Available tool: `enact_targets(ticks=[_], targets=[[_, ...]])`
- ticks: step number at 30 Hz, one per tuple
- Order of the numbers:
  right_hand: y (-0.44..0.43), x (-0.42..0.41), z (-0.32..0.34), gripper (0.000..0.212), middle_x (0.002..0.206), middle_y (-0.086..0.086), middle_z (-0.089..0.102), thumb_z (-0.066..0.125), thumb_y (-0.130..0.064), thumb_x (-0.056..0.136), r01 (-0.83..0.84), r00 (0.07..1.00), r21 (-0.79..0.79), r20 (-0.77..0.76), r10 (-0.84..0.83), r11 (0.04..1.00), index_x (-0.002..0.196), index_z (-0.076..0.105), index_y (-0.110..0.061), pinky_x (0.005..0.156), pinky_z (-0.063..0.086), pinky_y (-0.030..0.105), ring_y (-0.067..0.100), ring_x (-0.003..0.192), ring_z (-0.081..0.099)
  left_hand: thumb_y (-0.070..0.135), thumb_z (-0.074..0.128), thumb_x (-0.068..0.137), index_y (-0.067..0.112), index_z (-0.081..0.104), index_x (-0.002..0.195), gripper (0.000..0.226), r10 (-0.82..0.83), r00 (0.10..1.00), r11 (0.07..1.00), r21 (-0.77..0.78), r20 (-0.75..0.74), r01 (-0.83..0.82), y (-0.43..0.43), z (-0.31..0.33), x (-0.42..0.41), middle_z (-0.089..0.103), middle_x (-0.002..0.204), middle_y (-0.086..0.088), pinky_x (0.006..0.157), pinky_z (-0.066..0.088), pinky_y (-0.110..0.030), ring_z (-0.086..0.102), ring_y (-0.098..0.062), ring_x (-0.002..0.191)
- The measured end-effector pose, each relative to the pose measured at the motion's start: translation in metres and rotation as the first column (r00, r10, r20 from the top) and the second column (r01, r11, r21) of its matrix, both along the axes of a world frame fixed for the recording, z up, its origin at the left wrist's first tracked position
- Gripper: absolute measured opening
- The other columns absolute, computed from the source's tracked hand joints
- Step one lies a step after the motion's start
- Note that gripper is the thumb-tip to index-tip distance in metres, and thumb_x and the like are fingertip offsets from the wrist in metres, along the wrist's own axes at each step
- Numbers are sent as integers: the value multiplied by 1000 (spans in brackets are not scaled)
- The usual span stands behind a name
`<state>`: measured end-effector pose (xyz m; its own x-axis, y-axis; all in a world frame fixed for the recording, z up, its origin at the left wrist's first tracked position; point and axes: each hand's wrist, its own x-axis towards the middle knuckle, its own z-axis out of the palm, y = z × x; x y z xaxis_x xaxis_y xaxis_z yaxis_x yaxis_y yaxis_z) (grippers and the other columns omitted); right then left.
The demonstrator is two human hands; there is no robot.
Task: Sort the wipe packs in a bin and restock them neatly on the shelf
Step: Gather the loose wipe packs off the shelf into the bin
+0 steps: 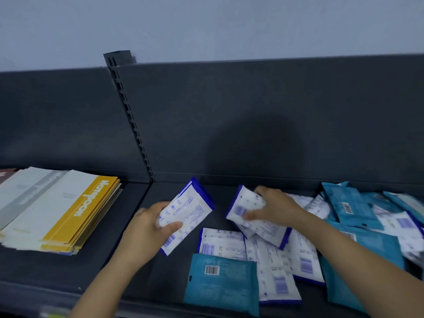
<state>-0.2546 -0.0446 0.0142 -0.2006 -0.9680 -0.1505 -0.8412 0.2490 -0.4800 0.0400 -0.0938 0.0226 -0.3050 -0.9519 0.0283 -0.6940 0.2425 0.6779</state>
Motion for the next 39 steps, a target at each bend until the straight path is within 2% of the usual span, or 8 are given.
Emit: enact_targets(ticks=[2, 5, 11, 18, 23, 26, 30, 39], targets=[[4, 1, -1, 59, 101, -5, 62, 71, -65, 65, -12, 1000, 41, 24, 11, 999, 101, 56, -20, 84, 49, 33, 14, 96, 59, 30, 74, 80, 31, 56, 116, 41, 10, 999, 999, 32, -46, -9, 5, 0, 1, 63, 98, 9, 65, 52, -22, 63, -6, 86], [8, 5, -14, 83, 132, -2, 45, 65, -70, 66, -84, 994, 155, -63, 94, 984, 130, 46, -21, 100, 38, 33, 17, 124, 42, 23, 75, 80, 25, 59, 111, 35, 46, 985, 990, 138, -169, -22, 17, 0, 1, 69, 98, 8, 61, 53, -20, 68, -6, 80], [11, 1, -26, 85, 149, 0, 29, 60, -72, 70, -95, 995, 162, -3, 97, 982, 138, 39, -26, 112, 25, 34, 16, 136, 29, 22, 75, 80, 22, 62, 106, 29, 49, 971, 935, 353, -234, 38, 45, -10, -5, 73, 94, 5, 72, 57, -30, 71, -10, 79], [7, -6, -28, 92, 147, 2, 33, 56, -77, 68, -43, 990, 173, -122, 65, 984, 141, 35, -25, 108, 21, 40, 24, 136, 27, 41, 75, 77, 24, 51, 107, 42, -78, 995, 909, 413, 65, 44, 56, -27, -10, 63, 107, 9, 77, 52, -23, 63, -5, 94], [5, -9, -33, 85, 138, 1, 43, 58, -77, 66, -51, 994, 136, -84, 63, 989, 130, 43, -23, 109, 24, 42, 20, 127, 40, 36, 79, 75, 22, 43, 109, 51, -108, 990, 904, 423, 88, 61, 60, -21, -20, 64, 105, 6, 75, 55, -25, 65, -6, 91], [2, -12, -34, 97, 152, -2, 27, 59, -74, 69, -86, 996, 159, -5, 88, 984, 145, 23, -24, 114, 17, 43, 19, 138, 29, 32, 80, 74, 23, 43, 107, 50, -102, 992, 895, 442, 75, 58, 61, -19, -25, 65, 102, 8, 71, 56, -24, 66, -4, 87], [-5, -15, -29, 109, 158, -1, 12, 56, -77, 68, -108, 987, 236, -92, 132, 966, 150, 6, -27, 116, 13, 46, 23, 144, 13, 29, 81, 74, 24, 43, 102, 47, -82, 994, 898, 438, 67, 45, 59, -20, -25, 67, 98, 8, 64, 55, -21, 69, -4, 80], [-9, -13, -22, 100, 138, 4, 32, 68, -76, 55, -84, 987, 227, -113, 112, 970, 136, 41, -22, 108, 32, 42, 24, 132, 26, 19, 83, 71, 21, 49, 101, 46, 202, 978, 955, 229, -47, -187, 58, -10, -9, 65, 97, 4, 56, 49, -19, 64, -8, 81]])
